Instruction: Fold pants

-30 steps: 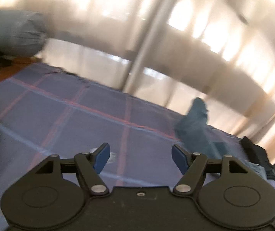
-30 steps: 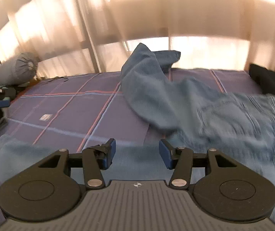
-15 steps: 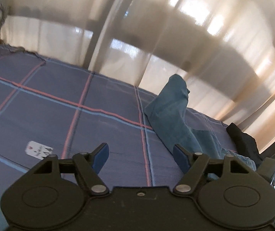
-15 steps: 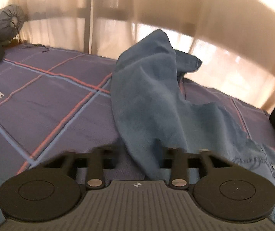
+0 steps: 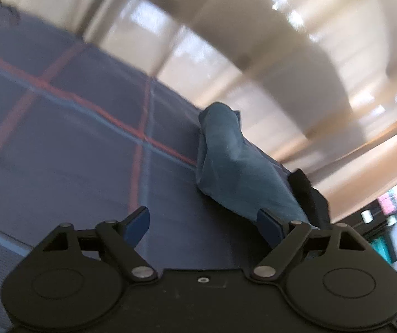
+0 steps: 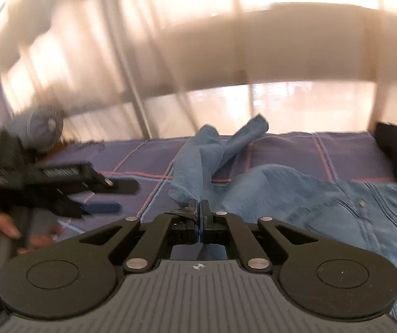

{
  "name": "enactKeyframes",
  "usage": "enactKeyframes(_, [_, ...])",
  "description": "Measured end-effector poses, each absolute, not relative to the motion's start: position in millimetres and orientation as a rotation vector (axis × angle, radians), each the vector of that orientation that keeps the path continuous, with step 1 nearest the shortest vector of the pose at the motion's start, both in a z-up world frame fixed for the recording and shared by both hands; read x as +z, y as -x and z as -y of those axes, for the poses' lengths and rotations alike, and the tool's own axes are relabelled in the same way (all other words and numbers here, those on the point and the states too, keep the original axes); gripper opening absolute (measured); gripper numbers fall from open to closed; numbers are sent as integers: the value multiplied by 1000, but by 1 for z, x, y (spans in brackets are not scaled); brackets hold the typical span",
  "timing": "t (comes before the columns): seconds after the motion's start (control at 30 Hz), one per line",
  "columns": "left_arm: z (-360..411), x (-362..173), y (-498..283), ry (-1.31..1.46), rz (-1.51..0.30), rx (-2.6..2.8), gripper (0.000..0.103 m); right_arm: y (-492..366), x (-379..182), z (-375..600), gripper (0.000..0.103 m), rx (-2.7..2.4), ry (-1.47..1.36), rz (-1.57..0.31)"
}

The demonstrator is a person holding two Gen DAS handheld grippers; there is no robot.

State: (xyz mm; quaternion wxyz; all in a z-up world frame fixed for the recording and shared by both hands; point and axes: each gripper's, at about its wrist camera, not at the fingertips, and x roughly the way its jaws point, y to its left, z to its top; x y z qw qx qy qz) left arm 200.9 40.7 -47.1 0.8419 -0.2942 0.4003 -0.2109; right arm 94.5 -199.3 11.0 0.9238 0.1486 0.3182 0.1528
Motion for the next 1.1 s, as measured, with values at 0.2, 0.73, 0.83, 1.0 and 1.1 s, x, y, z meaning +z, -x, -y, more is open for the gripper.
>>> enactKeyframes(0.2, [-1, -77, -215, 817, -921, -474, 103, -81, 16, 221, 0, 265, -351, -638])
enactKeyframes(0.73, [48, -89, -255, 1054, -889, -408, 103, -59, 23, 232, 0, 255, -328, -648])
enactKeyframes(0.83, [47, -79, -257, 1010, -856, -443, 84, -54, 25, 230, 0, 266, -304, -653])
enactKeyframes(1.0, [12, -19, -226, 924, -645, -403, 79, -45, 27, 227, 0, 321, -288, -670])
enactKeyframes(1.1, [-23, 27, -178, 830, -474, -365, 79, -41, 28, 218, 0, 368, -246, -681])
